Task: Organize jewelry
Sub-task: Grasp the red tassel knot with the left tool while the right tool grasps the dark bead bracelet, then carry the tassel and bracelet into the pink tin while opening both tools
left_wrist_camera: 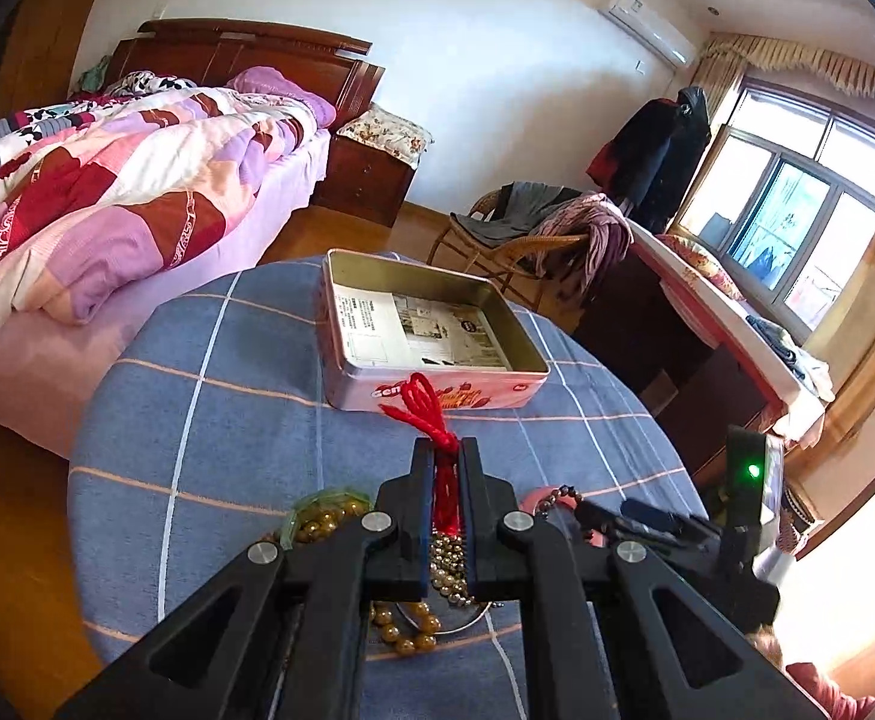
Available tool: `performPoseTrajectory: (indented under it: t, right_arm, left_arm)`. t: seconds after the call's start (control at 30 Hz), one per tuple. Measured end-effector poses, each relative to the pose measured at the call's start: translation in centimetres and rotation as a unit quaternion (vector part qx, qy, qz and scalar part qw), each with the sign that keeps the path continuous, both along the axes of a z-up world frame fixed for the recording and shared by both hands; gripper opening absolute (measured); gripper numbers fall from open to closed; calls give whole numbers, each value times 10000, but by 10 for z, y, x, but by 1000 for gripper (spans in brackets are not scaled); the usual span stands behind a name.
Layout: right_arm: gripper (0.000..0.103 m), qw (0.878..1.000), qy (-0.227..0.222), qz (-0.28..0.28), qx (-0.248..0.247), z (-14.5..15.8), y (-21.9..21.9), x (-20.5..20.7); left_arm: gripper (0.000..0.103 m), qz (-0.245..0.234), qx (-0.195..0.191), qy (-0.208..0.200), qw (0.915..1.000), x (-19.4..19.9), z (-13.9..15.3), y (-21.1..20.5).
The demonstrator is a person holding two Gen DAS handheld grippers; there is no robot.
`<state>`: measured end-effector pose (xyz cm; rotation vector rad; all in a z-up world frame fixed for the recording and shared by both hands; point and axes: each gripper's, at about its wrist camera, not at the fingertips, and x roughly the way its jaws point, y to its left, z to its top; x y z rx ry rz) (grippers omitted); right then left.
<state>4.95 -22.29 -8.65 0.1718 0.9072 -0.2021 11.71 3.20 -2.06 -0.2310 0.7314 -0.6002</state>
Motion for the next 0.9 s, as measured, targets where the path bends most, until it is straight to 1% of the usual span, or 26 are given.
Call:
performPoseTrajectory:
  t: [0.07,0.1,0.13,0.17,0.2,0.23,0.3,0.33,0.4,0.53,0.63,0.73,0.8,0.9]
  right_arm:
    - [55,9998,103,106,-110,-3,3,10]
    - [47,9995,185,203,-160,-5,5,14]
    - [35,9991,243,298,-204,-7,8,16]
    - [29,9985,247,357,-338,-8,11,17]
    - [19,9982,246,388,-379,-8,12,16]
    - [18,9983,255,392,-360,-7,12,16]
    - [17,9993,152,347,-6,-2,4,10]
    - [16,9991,41,310,269,4,-3,6]
    - [12,9980,-209,283,528,18,-11,-1]
    - [12,9965,-631,314,450,44,-13,-7]
    - [12,9960,-754,347,317,55,-9,0]
    - [12,9947,-838,379,449,63,-10,10]
    - [12,9940,-898,455,437,68,-6,18]
    - [12,9906,-1101,664,473,82,-3,30]
  left_arm:
    - [6,11,10,42,10000,2,-2,-1]
    - [6,14,9,56,10000,2,-3,0]
    - [6,9,5,62,10000,2,-3,1]
    - [6,8,2,64,10000,2,-3,1]
    - [6,17,6,66,10000,2,-3,1]
    - [6,22,3,73,10000,2,-3,1]
    - [6,23,-8,75,10000,2,-3,2]
    - [6,27,-12,64,10000,2,-2,2]
    - [6,40,-33,59,10000,4,-1,2]
    - [6,42,-84,65,9999,7,1,0]
    - [6,56,-26,43,10000,10,3,-3]
    - [6,56,20,38,10000,16,6,-7]
    - [6,64,62,-4,10000,21,9,-10]
    - [6,71,134,-90,9998,29,14,-15]
